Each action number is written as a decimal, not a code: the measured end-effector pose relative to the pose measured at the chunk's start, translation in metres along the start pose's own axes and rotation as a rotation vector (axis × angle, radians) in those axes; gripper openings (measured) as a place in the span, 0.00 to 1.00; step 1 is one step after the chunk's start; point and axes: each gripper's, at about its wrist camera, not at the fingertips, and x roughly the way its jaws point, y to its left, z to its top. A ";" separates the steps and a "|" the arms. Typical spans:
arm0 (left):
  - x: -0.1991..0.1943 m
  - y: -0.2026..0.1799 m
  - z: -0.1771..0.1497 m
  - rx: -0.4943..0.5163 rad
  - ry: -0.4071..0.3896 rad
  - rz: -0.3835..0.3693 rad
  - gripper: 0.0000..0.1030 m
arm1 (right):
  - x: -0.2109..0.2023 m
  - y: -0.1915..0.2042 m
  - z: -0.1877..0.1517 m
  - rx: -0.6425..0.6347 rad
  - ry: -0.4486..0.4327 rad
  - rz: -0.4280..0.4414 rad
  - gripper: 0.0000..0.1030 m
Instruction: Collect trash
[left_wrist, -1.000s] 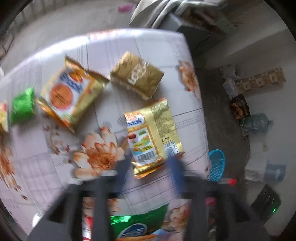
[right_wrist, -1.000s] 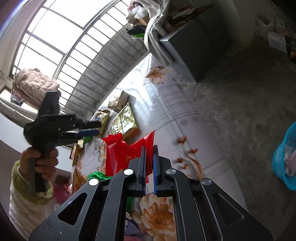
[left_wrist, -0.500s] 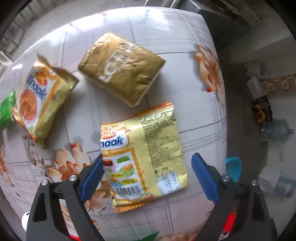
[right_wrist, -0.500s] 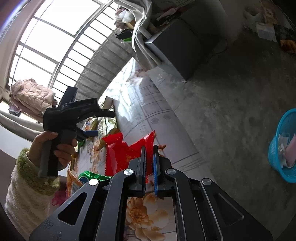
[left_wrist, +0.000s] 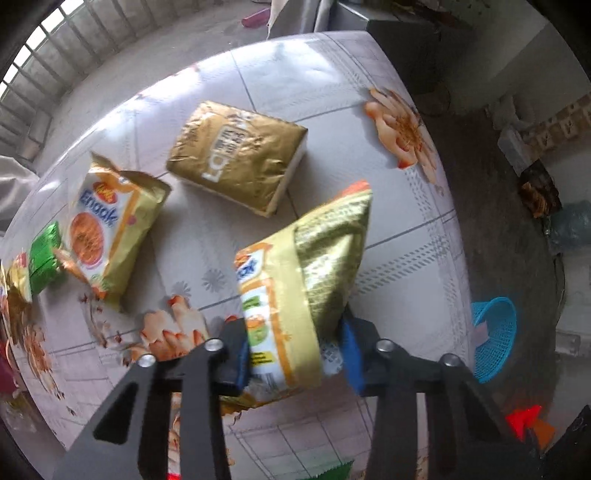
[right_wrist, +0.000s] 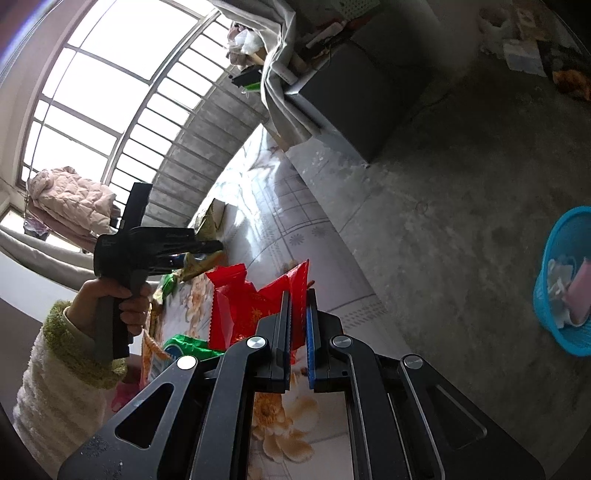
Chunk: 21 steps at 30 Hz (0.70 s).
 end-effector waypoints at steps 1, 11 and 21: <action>-0.005 0.002 -0.003 0.000 -0.009 -0.004 0.35 | -0.005 -0.001 -0.001 0.000 -0.006 0.001 0.05; -0.094 -0.034 -0.064 0.138 -0.143 -0.126 0.35 | -0.063 -0.026 -0.018 0.023 -0.084 0.004 0.05; -0.090 -0.187 -0.160 0.382 -0.128 -0.333 0.35 | -0.142 -0.114 -0.055 0.143 -0.178 -0.132 0.05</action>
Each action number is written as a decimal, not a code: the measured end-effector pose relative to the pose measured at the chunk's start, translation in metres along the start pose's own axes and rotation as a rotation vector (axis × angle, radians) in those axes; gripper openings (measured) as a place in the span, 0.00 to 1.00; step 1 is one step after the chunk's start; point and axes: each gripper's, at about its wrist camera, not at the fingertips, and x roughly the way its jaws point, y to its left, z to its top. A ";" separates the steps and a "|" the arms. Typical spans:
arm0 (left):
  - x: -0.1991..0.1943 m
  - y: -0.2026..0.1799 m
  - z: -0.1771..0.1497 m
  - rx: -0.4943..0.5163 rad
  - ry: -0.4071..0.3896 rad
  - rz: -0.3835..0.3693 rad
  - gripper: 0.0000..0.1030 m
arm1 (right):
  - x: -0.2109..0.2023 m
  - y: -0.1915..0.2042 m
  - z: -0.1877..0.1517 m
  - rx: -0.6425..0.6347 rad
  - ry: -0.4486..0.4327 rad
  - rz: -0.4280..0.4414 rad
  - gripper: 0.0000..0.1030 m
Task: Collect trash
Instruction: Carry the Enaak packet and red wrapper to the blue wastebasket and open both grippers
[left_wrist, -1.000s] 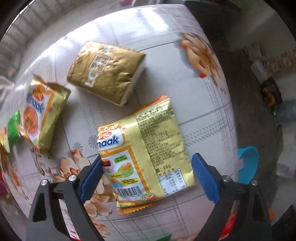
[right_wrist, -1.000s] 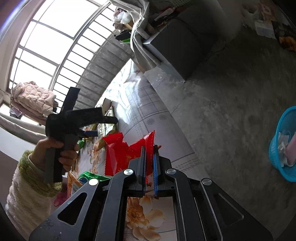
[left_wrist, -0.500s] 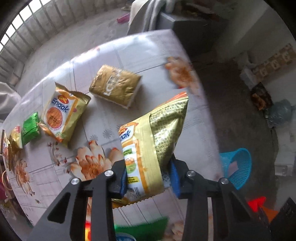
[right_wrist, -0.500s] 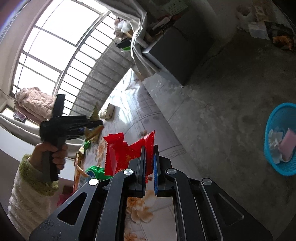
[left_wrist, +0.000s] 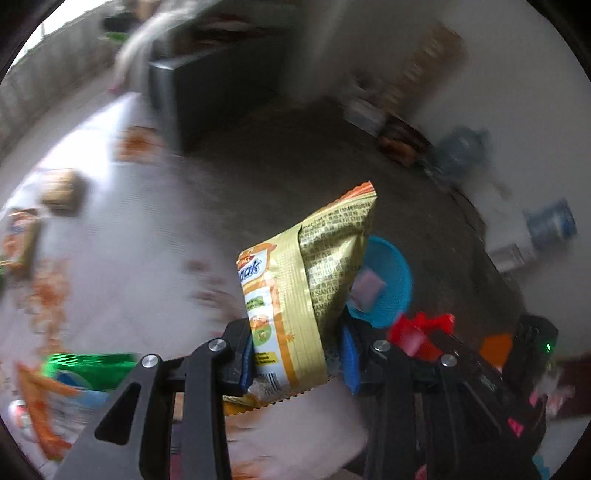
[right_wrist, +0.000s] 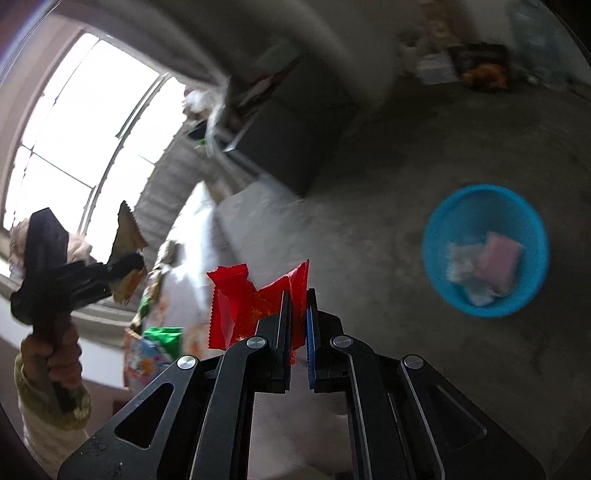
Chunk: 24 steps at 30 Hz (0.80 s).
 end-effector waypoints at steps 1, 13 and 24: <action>0.013 -0.016 -0.002 0.021 0.019 -0.020 0.35 | -0.006 -0.016 -0.002 0.023 -0.012 -0.031 0.05; 0.192 -0.127 -0.001 0.064 0.215 -0.148 0.41 | -0.006 -0.165 -0.008 0.331 -0.057 -0.255 0.07; 0.317 -0.161 0.017 0.032 0.316 -0.113 0.74 | 0.059 -0.253 0.009 0.514 -0.033 -0.376 0.25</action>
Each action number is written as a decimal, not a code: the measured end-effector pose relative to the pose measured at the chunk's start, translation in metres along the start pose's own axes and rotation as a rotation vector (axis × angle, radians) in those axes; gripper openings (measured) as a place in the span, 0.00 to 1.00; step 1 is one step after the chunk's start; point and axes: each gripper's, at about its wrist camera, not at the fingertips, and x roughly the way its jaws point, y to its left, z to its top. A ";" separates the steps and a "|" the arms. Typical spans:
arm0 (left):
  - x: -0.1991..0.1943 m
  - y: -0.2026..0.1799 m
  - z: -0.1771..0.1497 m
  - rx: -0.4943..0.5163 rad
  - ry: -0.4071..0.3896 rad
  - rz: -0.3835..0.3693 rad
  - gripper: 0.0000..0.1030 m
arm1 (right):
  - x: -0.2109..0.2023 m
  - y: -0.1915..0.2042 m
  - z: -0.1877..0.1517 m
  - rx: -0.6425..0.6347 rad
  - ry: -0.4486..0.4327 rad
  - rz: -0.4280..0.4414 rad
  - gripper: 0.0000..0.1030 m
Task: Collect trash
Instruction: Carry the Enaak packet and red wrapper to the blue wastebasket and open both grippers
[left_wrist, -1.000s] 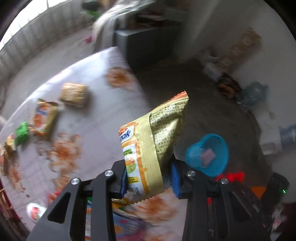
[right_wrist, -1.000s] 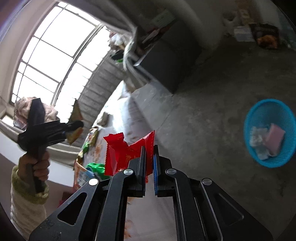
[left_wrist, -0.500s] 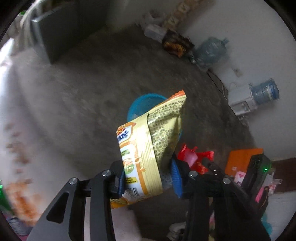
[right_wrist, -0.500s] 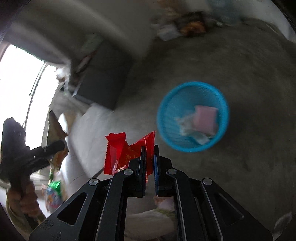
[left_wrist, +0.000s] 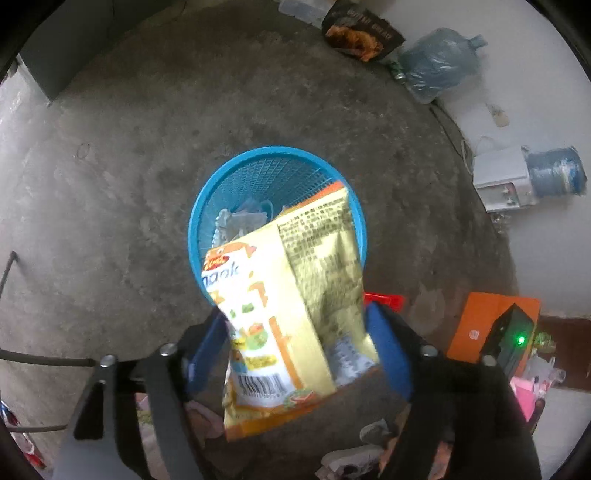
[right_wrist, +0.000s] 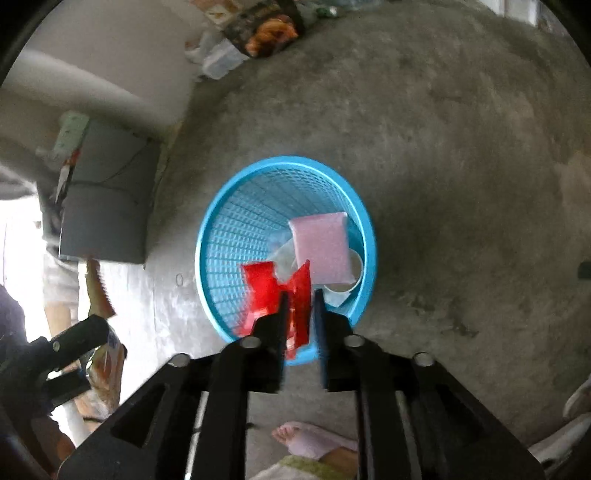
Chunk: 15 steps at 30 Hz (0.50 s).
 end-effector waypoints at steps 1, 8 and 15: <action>0.007 0.000 0.003 -0.010 0.007 -0.002 0.75 | 0.004 -0.004 0.002 0.018 0.005 0.000 0.31; 0.017 0.004 0.007 -0.026 0.007 -0.034 0.84 | 0.013 -0.018 0.002 0.083 0.006 0.005 0.49; -0.006 -0.001 0.005 -0.014 -0.068 -0.083 0.93 | -0.002 -0.026 0.001 0.083 -0.025 0.031 0.51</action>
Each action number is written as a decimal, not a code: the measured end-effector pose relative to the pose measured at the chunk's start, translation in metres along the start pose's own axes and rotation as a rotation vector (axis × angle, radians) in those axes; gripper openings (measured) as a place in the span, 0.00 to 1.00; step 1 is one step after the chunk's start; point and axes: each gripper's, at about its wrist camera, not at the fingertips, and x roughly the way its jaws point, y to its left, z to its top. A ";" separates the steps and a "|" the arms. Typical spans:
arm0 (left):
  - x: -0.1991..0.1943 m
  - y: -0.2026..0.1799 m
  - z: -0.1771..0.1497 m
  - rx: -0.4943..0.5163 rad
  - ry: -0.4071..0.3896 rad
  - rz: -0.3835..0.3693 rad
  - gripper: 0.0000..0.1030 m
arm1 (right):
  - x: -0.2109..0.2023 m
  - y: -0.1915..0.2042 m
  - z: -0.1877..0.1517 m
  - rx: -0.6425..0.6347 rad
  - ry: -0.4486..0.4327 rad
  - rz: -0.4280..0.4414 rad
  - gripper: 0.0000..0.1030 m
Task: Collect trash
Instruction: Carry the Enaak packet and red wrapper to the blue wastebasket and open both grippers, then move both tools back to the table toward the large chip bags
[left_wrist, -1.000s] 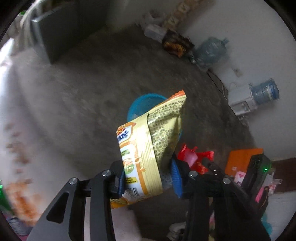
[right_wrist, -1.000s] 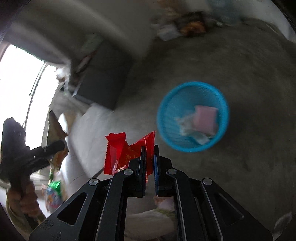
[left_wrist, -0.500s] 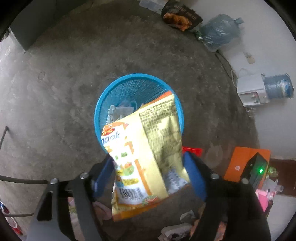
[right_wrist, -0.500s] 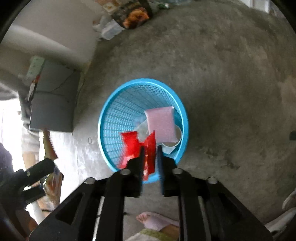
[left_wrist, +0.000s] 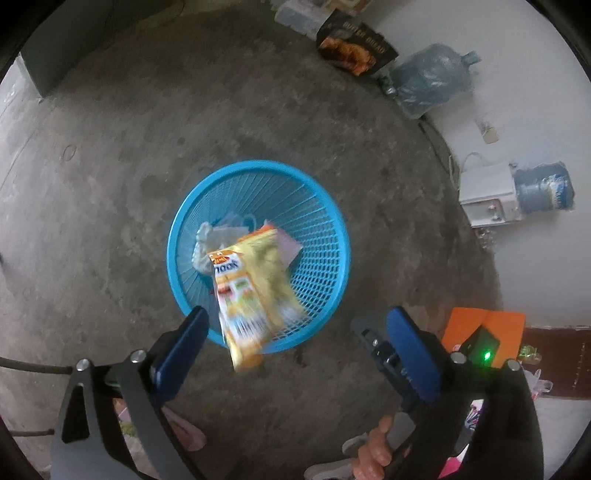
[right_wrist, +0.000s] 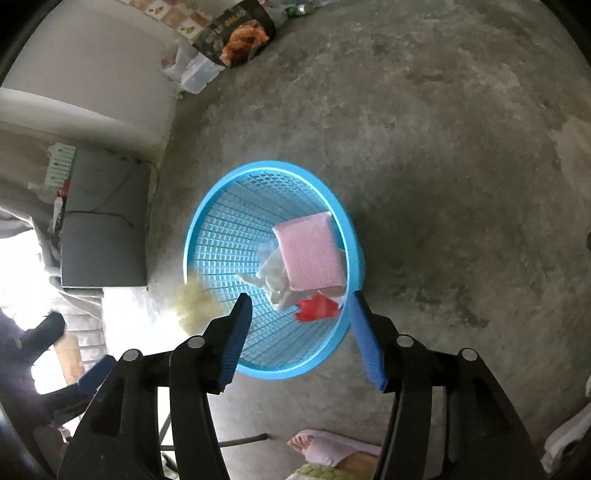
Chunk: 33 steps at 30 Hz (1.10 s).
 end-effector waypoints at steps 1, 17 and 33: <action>-0.003 -0.002 0.000 -0.003 -0.009 -0.006 0.93 | -0.004 -0.002 -0.001 0.001 -0.005 0.005 0.51; -0.139 -0.032 -0.076 0.127 -0.227 -0.113 0.93 | -0.090 0.019 -0.044 -0.243 -0.096 0.037 0.62; -0.317 0.072 -0.276 0.012 -0.698 0.039 0.94 | -0.201 0.096 -0.153 -0.712 -0.323 0.001 0.92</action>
